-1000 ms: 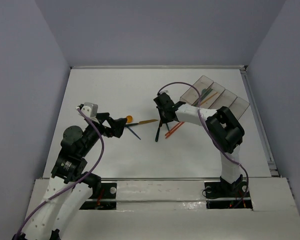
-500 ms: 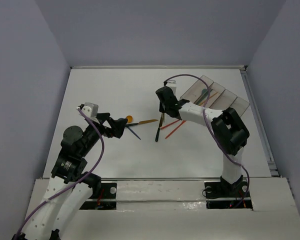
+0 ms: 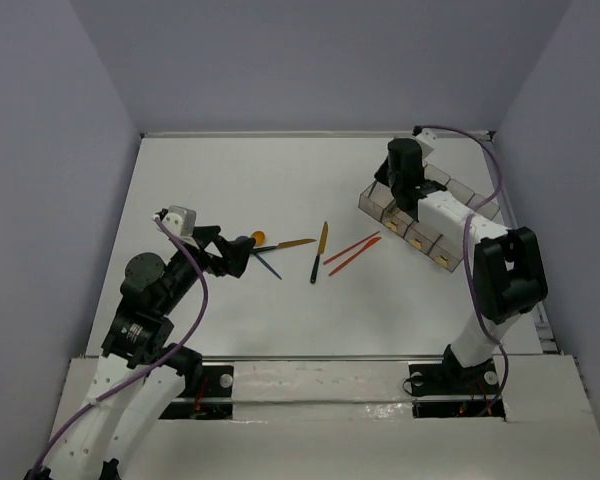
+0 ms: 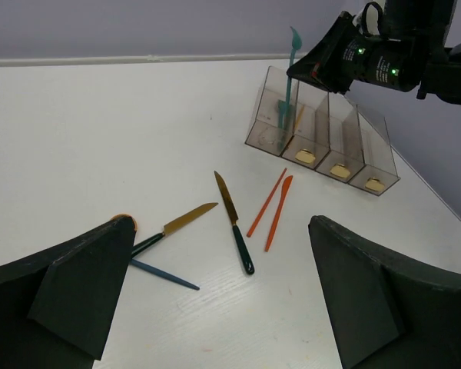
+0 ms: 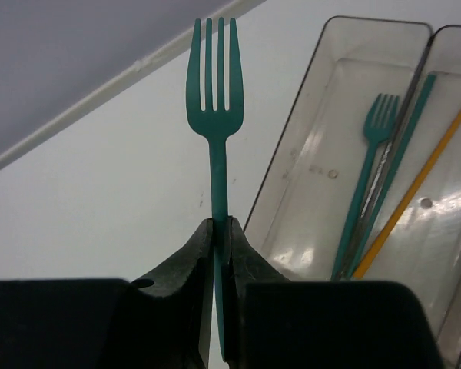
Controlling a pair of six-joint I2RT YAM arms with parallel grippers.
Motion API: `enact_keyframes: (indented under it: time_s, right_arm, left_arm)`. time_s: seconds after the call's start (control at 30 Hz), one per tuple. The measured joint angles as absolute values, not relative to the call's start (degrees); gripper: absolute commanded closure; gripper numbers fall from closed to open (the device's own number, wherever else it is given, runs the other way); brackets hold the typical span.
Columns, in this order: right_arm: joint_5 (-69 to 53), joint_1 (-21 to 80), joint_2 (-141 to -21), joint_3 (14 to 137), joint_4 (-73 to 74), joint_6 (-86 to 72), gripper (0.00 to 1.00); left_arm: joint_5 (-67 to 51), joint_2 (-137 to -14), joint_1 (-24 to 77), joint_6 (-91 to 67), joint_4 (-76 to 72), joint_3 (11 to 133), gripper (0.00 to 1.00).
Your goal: Sort the eating utensils into containers
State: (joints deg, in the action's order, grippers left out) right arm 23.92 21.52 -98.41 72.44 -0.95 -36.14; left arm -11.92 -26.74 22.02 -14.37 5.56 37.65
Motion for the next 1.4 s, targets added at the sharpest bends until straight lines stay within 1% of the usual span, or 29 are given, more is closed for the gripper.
enact_keyframes:
  time_s: [0.13,0.33,0.4,0.43,0.5,0.53,0.57,0.6,0.67,0.73,0.93,1.0,1.07,1.17,1.2,1.3,1.4]
  right_arm:
    - [23.2,16.1,-100.6,73.5,-0.4,-38.0,1.0]
    - [21.0,14.1,-105.6,76.4,-0.3,-39.5,1.0]
    - [20.4,13.7,-107.2,77.5,-0.1,-39.9,0.98]
    - [20.1,13.5,-108.2,78.2,0.0,-40.1,0.93]
    - [19.8,13.3,-108.8,78.3,0.0,-40.6,0.87]
    - [19.7,13.1,-109.1,78.2,0.0,-40.9,0.77]
    - [19.6,13.1,-109.1,78.1,-0.1,-41.0,0.71]
    - [19.6,13.1,-109.1,78.0,-0.1,-41.5,0.57]
    - [19.3,13.1,-109.2,77.9,0.0,-41.7,0.51]
    - [19.1,13.1,-109.2,77.9,0.0,-41.6,0.49]
    - [17.4,13.1,-108.2,77.1,0.0,-40.7,0.49]
    - [16.7,13.1,-106.2,75.5,0.3,-40.4,0.52]
    - [15.7,13.9,-101.7,71.8,0.3,-39.4,0.57]
    - [15.3,17.8,-94.3,66.5,1.1,-37.7,0.64]
    - [15.2,19.6,-92.2,64.8,1.6,-37.4,0.69]
    - [14.5,27.3,-86.9,59.5,3.2,-36.7,0.69]
    - [14.5,32.1,-86.1,56.5,6.1,-36.8,0.69]
  left_arm:
    - [-12.0,-26.7,22.0,-14.4,5.5,37.6,0.01]
    - [-12.0,-26.7,22.0,-14.4,5.5,37.6,0.01]
    - [-12.0,-26.7,22.0,-14.4,5.5,37.6,0.01]
    - [-12.0,-26.7,22.0,-14.4,5.5,37.6,0.01]
    - [-12.0,-26.7,22.0,-14.4,5.5,37.6,0.01]
    - [-12.0,-26.8,22.0,-14.4,5.5,37.6,0.01]
    - [-12.0,-26.8,22.0,-14.4,5.5,37.6,0.01]
    - [-12.0,-26.8,22.0,-14.4,5.5,37.6,0.01]
    - [-12.1,-26.8,22.0,-14.4,5.5,37.6,0.01]
    - [-12.1,-26.8,22.0,-14.4,5.5,37.6,0.01]
    - [-12.1,-26.8,22.0,-14.4,5.5,37.6,0.01]
    - [-12.1,-26.8,22.0,-14.4,5.5,37.6,0.01]
    - [-12.0,-26.5,22.0,-14.4,5.5,37.6,0.01]
    - [-12.1,-25.8,22.0,-14.4,5.5,37.6,0.01]
    - [-12.1,-25.6,22.0,-14.4,5.5,37.6,0.01]
    - [-12.2,-25.0,22.0,-14.4,5.5,37.6,0.01]
    - [-12.5,-24.5,22.0,-14.4,5.5,37.6,0.01]
